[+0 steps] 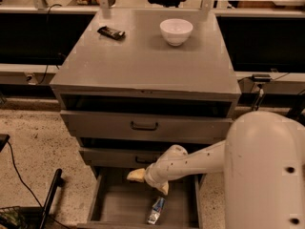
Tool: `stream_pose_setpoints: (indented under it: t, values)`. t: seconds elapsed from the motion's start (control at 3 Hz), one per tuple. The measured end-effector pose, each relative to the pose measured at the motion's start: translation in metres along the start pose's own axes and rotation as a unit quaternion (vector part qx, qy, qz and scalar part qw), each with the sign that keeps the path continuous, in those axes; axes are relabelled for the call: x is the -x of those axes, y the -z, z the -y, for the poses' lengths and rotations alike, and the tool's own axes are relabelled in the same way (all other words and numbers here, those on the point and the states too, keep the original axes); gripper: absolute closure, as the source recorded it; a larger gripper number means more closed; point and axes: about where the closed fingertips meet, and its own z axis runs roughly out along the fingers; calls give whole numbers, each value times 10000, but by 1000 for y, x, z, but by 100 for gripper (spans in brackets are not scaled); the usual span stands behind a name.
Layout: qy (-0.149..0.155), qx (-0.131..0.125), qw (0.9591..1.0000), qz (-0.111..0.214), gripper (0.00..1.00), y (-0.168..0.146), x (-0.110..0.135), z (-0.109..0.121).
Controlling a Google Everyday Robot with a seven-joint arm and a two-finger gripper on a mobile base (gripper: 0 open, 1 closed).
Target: Pick redbull can from bottom drawer and place on counter
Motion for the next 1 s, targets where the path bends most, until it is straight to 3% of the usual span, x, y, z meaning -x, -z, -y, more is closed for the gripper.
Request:
stream_pose_setpoints:
  t: [0.33, 0.67, 1.0]
  values:
    - [-144, 213, 9996, 77, 0, -69, -8, -18]
    - [-326, 485, 9982, 153, 0, -116, -3, -52]
    - [-523, 470, 9974, 129, 0, -153, 14, -97]
